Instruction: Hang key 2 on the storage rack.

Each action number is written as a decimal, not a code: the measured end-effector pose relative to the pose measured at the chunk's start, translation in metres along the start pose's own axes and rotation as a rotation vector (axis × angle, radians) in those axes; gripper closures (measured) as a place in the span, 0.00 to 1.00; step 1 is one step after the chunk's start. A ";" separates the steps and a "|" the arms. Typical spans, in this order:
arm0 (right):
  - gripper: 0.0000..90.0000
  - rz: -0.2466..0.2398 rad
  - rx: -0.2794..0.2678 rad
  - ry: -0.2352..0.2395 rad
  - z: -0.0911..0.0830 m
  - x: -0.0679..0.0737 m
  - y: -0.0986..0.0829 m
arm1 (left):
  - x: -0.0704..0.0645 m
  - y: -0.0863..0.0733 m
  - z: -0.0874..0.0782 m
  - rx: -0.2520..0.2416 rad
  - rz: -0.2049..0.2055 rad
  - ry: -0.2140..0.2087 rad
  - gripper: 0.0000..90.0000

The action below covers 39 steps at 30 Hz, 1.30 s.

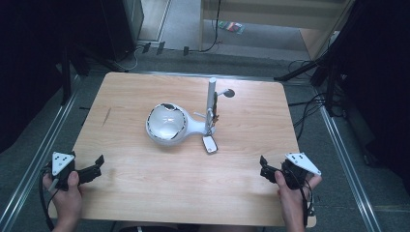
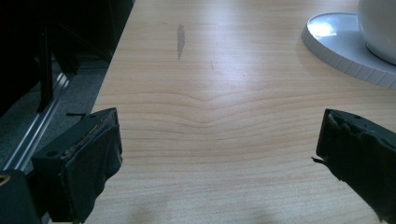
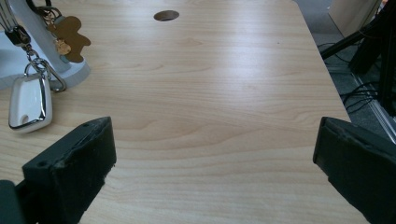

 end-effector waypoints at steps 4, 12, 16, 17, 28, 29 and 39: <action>0.00 0.012 0.000 0.002 -0.004 -0.007 -0.008 | -0.001 0.000 -0.001 -0.007 0.007 -0.007 0.00; 0.00 0.022 0.030 -0.027 -0.006 -0.022 -0.026 | -0.002 0.000 -0.002 -0.022 0.017 -0.001 0.00; 0.00 0.029 0.049 -0.040 -0.008 -0.028 -0.034 | -0.003 0.000 -0.002 -0.021 0.030 0.000 0.00; 0.00 0.026 0.054 -0.044 -0.009 -0.029 -0.036 | -0.003 0.000 -0.002 -0.019 0.032 -0.001 0.00; 0.00 0.029 0.077 -0.095 -0.017 -0.042 -0.051 | -0.001 0.000 -0.003 -0.024 0.018 -0.005 0.00; 0.00 0.031 0.077 -0.098 -0.018 -0.044 -0.053 | -0.002 0.000 -0.002 -0.025 0.022 -0.012 0.00; 0.00 0.038 0.095 -0.113 -0.024 -0.054 -0.065 | -0.003 0.000 -0.003 -0.023 0.031 -0.015 0.00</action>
Point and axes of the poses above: each handheld gripper's, and its own axes: z roughly forward along the jaws, y roughly out of its top, x roughly to its left, the point moved 8 cm from there along z, roughly forward along the jaws, and after that the axes turned 8 degrees about -z, right-handed, at the moved point
